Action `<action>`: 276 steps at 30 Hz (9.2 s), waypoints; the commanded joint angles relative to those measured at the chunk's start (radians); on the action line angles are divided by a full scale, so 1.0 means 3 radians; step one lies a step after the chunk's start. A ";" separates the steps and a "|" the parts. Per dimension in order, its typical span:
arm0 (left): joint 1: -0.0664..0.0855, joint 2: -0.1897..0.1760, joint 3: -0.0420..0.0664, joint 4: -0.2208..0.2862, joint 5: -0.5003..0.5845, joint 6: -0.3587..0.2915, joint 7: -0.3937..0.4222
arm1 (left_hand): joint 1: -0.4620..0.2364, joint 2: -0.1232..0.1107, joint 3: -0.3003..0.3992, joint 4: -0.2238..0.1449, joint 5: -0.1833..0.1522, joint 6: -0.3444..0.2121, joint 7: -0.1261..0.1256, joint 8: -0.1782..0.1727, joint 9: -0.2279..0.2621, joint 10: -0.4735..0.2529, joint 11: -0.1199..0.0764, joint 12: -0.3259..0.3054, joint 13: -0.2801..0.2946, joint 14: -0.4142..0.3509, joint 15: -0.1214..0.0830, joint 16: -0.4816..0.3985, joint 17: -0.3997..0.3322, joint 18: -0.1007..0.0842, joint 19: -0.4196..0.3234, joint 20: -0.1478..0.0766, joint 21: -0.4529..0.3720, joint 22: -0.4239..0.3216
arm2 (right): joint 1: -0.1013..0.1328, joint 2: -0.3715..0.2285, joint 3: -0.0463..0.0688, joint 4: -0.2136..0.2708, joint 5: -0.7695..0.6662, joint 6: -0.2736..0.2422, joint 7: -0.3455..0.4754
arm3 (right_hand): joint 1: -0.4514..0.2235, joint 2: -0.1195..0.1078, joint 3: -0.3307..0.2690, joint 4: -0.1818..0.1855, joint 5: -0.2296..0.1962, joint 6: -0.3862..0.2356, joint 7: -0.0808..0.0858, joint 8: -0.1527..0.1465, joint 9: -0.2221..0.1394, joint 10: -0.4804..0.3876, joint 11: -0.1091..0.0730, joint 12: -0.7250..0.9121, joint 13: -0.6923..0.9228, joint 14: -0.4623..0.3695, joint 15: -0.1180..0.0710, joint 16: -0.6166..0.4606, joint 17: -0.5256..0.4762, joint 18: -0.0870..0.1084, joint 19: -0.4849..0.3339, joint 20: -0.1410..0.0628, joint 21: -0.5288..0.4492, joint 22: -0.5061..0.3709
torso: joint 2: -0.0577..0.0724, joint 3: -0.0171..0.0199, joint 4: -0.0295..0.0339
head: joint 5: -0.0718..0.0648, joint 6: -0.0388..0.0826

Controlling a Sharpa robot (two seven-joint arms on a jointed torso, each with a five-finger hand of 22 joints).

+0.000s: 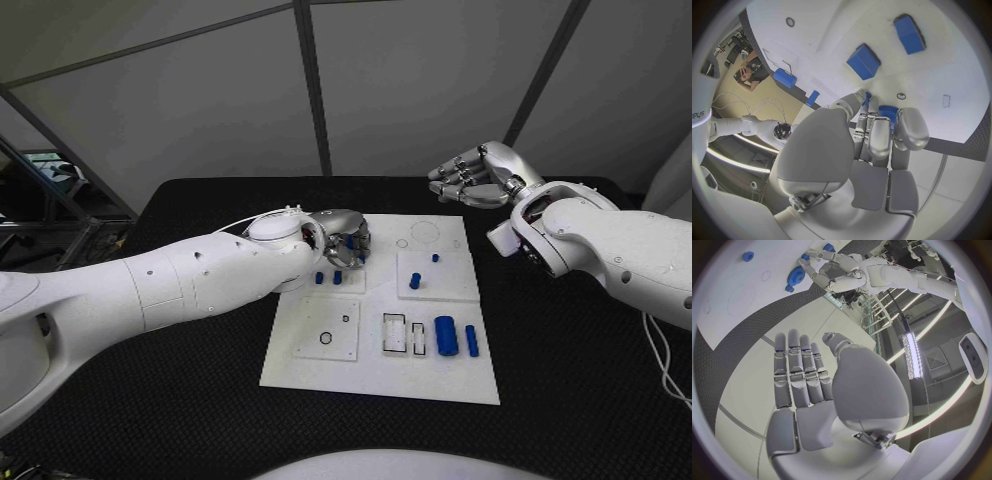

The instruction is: Assemble the parts on the task board

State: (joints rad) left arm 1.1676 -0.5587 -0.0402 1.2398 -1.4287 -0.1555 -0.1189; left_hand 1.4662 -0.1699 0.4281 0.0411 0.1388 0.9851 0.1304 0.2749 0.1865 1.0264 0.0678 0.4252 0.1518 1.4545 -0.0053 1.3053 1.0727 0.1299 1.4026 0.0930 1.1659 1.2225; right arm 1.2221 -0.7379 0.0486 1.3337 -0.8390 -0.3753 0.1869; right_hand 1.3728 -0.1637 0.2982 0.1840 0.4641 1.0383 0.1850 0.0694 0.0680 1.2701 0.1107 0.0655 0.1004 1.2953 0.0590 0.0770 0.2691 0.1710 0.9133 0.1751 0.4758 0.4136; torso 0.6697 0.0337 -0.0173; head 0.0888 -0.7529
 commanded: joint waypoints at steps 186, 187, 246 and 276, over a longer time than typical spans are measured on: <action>-0.0208 -0.1156 0.0370 0.0717 0.4302 -0.0582 0.1741 | -0.0238 0.0049 0.0202 -0.0225 0.0006 0.0057 0.0140 -0.0466 -0.0397 -0.0211 0.0147 -0.0127 -0.0189 -0.1047 0.0105 -0.1122 -0.2030 0.0176 -0.1004 0.0095 -0.1740 -0.1094 | -0.0230 -0.0035 -0.0159 0.0321 -0.2951 0.0734 -0.1182 | 0.0074 -0.0046 0.0236 -0.0458 -0.0502 0.0077 -0.0111 -0.0007 0.0001 -0.0372 -0.0073 0.0045 -0.0117 0.0693 -0.0196 0.3221 0.2188 -0.0238 0.1255 -0.0230 0.2524 0.2423 | 0.0004 -0.0003 0.0000 | -0.0246 0.0151; -0.0208 -0.1156 0.0370 0.0717 0.4304 -0.0577 0.1742 | -0.0237 0.0051 0.0201 -0.0226 0.0006 0.0058 0.0140 -0.0466 -0.0397 -0.0214 0.0147 -0.0125 -0.0189 -0.1051 0.0105 -0.1124 -0.2033 0.0176 -0.1007 0.0095 -0.1743 -0.1094 | -0.0231 -0.0028 -0.0161 0.0315 -0.2955 0.0741 -0.1183 | 0.0080 -0.0041 0.0247 -0.0461 -0.0514 0.0081 -0.0109 -0.0006 0.0002 -0.0363 -0.0073 0.0052 -0.0116 0.0694 -0.0196 0.3252 0.2212 -0.0243 0.1268 -0.0229 0.2547 0.2449 | 0.0003 -0.0004 0.0001 | -0.0248 0.0148; -0.0208 -0.1073 0.0369 0.0631 0.4310 -0.0573 0.1667 | -0.0218 0.0081 0.0185 -0.0248 0.0006 0.0033 0.0160 -0.0482 -0.0401 -0.0282 0.0167 -0.0113 -0.0205 -0.1099 0.0120 -0.1141 -0.2077 0.0175 -0.1045 0.0101 -0.1763 -0.1095 | -0.0250 -0.0159 -0.0067 0.1218 -0.2815 0.0106 -0.1189 | 0.0275 0.0137 0.0717 -0.0760 -0.0749 0.0458 -0.0174 0.0092 0.0097 0.0066 -0.0176 0.0171 0.0012 0.0664 -0.0276 0.3747 0.2523 -0.0360 0.1567 -0.0307 0.3073 0.3069 | -0.0004 -0.0012 0.0007 | -0.0141 0.0114; -0.0204 -0.0867 0.0364 0.0606 0.4311 -0.0563 0.1651 | -0.0228 0.0080 0.0170 -0.0247 0.0005 0.0018 0.0165 -0.0490 -0.0402 -0.0303 0.0173 -0.0107 -0.0208 -0.1113 0.0127 -0.1142 -0.2088 0.0174 -0.1057 0.0105 -0.1769 -0.1096 | -0.0617 0.0469 -0.0169 0.0917 -0.2538 0.0392 -0.0960 | 0.0236 0.0142 0.0723 -0.0760 -0.0736 0.0447 -0.0163 0.0076 0.0100 0.0053 -0.0166 0.0149 0.0022 0.0659 -0.0266 0.3757 0.2513 -0.0361 0.1563 -0.0297 0.3083 0.3081 | 0.0001 -0.0012 0.0008 | 0.0204 -0.0012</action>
State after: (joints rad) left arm 1.1045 -0.8202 0.0684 1.4222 -0.1384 -0.3351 0.3735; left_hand 1.4026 -0.1545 0.4826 -0.0331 0.1388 0.9932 0.1750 0.1327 0.0667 0.9431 0.1181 0.3903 0.0902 1.1276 0.0322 0.9681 0.4472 0.1931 1.0931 0.1236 0.6411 0.8948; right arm 1.0369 -0.5993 -0.0017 1.6097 -1.6111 -0.2857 -0.1179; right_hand 1.4525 -0.1237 0.5135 -0.0451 0.2379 1.1775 0.1351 0.0966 0.0974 1.2691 0.0762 0.1043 0.0996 1.4633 -0.0235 1.1987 1.0235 0.0695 1.3799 0.0839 1.3969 1.3075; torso 0.6692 0.0296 -0.0153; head 0.1452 -0.7540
